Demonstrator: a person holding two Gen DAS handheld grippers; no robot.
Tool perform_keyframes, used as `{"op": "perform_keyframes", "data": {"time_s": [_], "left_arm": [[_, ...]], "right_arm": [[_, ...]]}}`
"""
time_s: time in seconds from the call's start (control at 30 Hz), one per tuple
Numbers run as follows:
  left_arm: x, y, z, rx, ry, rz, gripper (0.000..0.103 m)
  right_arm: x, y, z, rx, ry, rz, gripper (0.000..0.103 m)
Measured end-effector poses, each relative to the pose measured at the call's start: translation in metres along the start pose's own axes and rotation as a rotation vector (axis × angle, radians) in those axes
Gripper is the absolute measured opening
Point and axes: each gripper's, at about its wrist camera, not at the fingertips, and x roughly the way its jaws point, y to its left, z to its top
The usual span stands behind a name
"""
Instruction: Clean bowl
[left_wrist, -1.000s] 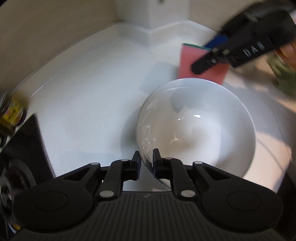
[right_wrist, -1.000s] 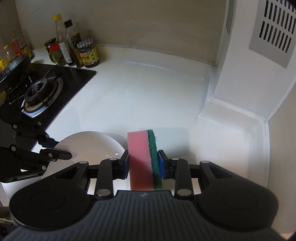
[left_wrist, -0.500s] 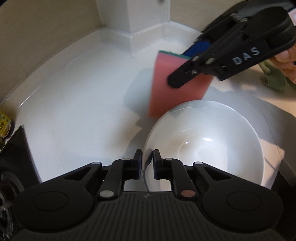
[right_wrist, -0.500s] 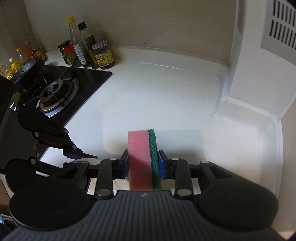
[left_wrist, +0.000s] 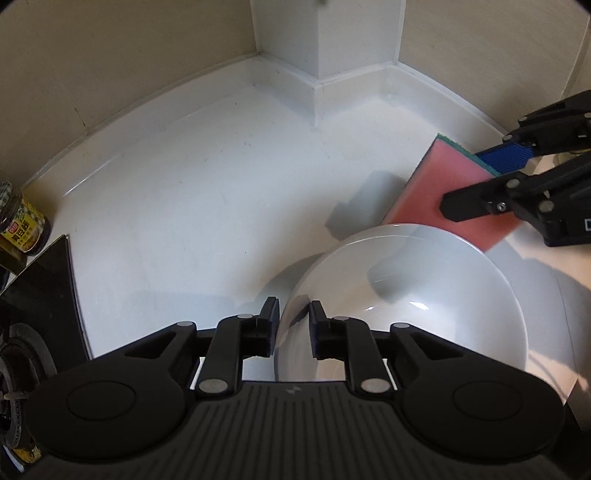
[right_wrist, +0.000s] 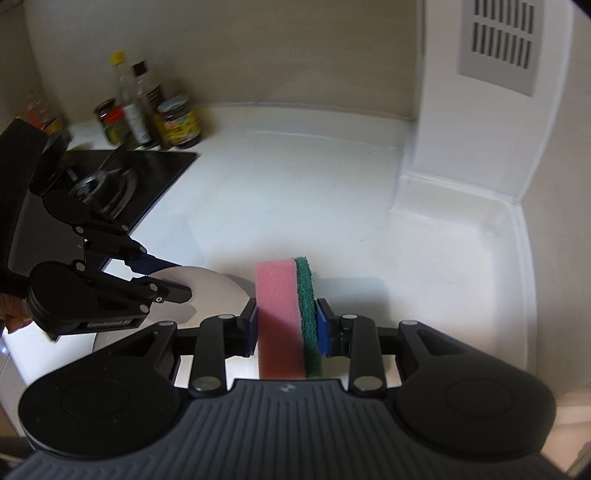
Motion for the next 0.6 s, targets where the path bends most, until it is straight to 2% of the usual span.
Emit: {"op": "perform_keyframes", "data": {"time_s": [0.23,0.27,0.3,0.37,0.47,0.6], "left_arm": [[-0.008,0.013,-0.017,-0.099,0.038,0.012,0.019],[-0.008,0.014,-0.019,-0.105,0.037,0.008,0.015],[-0.008,0.013,-0.02,-0.098,0.03,-0.004,0.007],[-0.008,0.009,-0.02,-0.068,0.028,0.001,0.007],[-0.006,-0.001,-0.014,0.045,0.027,0.038,0.009],[-0.003,-0.007,-0.005,0.166,0.011,0.044,0.011]], "right_arm": [[-0.003,-0.006,-0.006,0.038,-0.002,0.016,0.027],[-0.004,-0.006,-0.006,0.036,-0.001,0.019,0.027],[-0.004,-0.005,-0.006,0.033,0.001,0.021,0.027],[0.0,0.0,-0.003,-0.004,0.013,0.013,0.027],[0.004,0.006,0.004,-0.051,0.029,0.004,0.027],[0.019,0.024,0.022,-0.199,0.048,-0.034,0.028]]}}
